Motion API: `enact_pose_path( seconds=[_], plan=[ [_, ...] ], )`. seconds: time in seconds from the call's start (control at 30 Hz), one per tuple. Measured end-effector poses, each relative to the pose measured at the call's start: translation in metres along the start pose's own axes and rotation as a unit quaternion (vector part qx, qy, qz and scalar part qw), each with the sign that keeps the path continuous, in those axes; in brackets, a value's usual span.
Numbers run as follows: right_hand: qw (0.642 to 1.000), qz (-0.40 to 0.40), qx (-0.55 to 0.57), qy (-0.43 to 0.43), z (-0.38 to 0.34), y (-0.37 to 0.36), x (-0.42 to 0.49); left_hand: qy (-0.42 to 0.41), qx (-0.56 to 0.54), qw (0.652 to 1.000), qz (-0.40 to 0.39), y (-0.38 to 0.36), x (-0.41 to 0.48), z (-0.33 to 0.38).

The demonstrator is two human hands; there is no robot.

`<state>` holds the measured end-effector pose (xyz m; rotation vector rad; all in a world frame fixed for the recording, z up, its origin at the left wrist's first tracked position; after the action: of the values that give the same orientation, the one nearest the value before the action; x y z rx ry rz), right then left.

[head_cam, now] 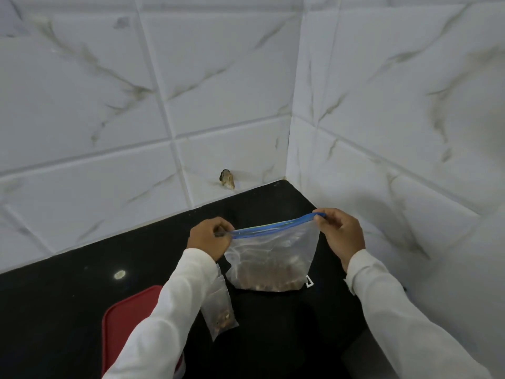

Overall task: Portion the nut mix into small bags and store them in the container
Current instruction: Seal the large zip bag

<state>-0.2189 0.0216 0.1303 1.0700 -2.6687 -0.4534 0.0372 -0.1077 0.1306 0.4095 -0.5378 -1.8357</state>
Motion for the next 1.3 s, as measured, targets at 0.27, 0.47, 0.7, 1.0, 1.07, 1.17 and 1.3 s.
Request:
enact_pose_path(
  seconds=[0.27,0.47,0.7,1.0,1.07,1.17,1.3],
  plan=[
    [0.999,0.014,0.031,-0.02,0.013,-0.014,0.01,0.008,0.121,0.992,-0.014,0.004,0.013,0.008],
    [0.998,0.041,0.039,-0.037,0.012,-0.03,0.013,-0.119,0.249,0.961,0.002,-0.009,0.013,0.015],
    [0.996,0.01,0.073,-0.042,0.014,-0.04,0.016,-0.239,0.31,0.918,-0.071,-0.037,0.008,0.045],
    [0.995,-0.06,0.065,-0.036,0.027,-0.027,0.013,-0.103,0.163,0.97,-0.145,-0.038,0.025,0.034],
    [0.995,-0.067,0.058,-0.043,0.027,-0.029,0.015,-0.099,0.162,0.972,-0.139,-0.039,0.025,0.033],
    [0.994,-0.065,0.066,-0.062,0.027,-0.031,0.019,-0.106,0.161,0.972,-0.134,-0.042,0.025,0.036],
    [0.992,-0.063,0.084,-0.072,0.022,-0.036,0.02,-0.129,0.166,0.966,-0.148,-0.056,0.023,0.052]
  ],
)
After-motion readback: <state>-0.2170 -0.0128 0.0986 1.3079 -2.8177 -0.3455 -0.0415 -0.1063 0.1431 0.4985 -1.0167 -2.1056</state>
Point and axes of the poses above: each hand's wrist, its own x-axis towards the middle knuckle, its own y-axis out of the back of the hand, z = x × y, the point moved 2 cm from there along x, towards the middle knuckle, and after that the axes turned 7 degrees about -x, right-handed, at the moved point
